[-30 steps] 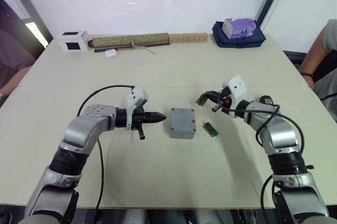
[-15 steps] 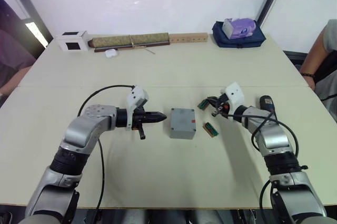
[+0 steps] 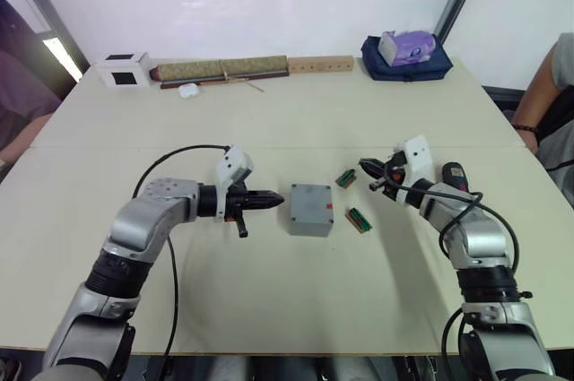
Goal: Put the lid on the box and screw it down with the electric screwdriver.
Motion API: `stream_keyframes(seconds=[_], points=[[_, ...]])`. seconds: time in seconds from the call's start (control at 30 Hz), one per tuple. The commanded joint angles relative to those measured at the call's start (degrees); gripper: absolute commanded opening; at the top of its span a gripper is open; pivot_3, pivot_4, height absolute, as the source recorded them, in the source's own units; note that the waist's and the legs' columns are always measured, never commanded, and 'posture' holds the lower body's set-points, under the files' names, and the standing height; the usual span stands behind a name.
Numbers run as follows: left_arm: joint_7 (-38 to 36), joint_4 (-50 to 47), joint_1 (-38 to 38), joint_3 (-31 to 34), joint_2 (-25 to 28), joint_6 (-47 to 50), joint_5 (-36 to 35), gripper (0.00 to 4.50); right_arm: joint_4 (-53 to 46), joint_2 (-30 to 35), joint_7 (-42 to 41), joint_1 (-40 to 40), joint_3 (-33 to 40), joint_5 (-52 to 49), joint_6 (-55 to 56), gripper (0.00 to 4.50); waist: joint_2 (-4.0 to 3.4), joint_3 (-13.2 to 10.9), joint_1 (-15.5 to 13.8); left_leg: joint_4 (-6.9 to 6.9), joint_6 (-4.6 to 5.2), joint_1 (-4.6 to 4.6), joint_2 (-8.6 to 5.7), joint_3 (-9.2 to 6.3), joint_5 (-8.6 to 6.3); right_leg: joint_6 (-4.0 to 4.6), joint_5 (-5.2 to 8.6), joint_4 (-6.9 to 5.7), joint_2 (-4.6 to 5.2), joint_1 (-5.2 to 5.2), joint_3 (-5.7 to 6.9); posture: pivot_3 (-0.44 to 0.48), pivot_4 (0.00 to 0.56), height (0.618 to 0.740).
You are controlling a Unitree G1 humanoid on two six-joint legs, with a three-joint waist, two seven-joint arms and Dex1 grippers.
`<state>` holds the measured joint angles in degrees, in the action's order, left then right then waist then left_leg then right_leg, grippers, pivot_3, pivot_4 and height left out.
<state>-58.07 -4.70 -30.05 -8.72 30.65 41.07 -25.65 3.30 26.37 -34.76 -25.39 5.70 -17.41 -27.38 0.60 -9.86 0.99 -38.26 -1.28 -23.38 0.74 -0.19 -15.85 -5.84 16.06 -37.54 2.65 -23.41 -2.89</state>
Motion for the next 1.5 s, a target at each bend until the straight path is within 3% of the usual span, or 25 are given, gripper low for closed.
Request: stream_keyframes(seconds=[0.03,0.33,0.57,1.5], points=[[-0.89,-2.43,-0.05,1.37,1.50,0.25,-1.29,0.00,-11.21,1.80,-1.88,1.89,0.29,-3.33,-2.96,0.05,0.00,0.00,-0.05,0.00,0.00,0.00,0.00,0.00,0.00,0.00,0.00,0.00,0.00,0.00,0.00,0.000,0.150,0.740],[-0.44,-3.73,-0.44,4.07,2.37,2.87,-5.07,0.00,-23.76,3.00,-2.27,8.78,-4.24,-4.59,-8.46,0.05,0.00,0.00,-0.13,0.01,0.00,0.00,0.03,-0.02,0.00,0.00,0.00,0.01,0.02,0.01,0.00,0.000,0.150,0.740],[0.99,-2.89,-2.16,4.40,0.29,3.16,-5.79,0.00,-25.02,2.86,-1.87,10.38,-5.21,-4.87,-9.37,0.05,0.00,0.00,-0.20,0.01,0.00,0.00,-0.02,-0.02,0.00,0.00,0.00,0.01,0.01,0.01,0.01,0.000,0.150,0.740],[0.77,-3.19,-1.69,3.07,0.04,2.21,-5.21,0.00,-26.68,1.90,-0.16,10.18,-5.71,-6.11,-10.39,0.05,0.00,0.00,-0.16,0.01,0.00,0.00,-0.01,-0.02,0.00,0.00,0.00,0.01,-0.01,0.00,0.01,0.000,0.150,0.740]])
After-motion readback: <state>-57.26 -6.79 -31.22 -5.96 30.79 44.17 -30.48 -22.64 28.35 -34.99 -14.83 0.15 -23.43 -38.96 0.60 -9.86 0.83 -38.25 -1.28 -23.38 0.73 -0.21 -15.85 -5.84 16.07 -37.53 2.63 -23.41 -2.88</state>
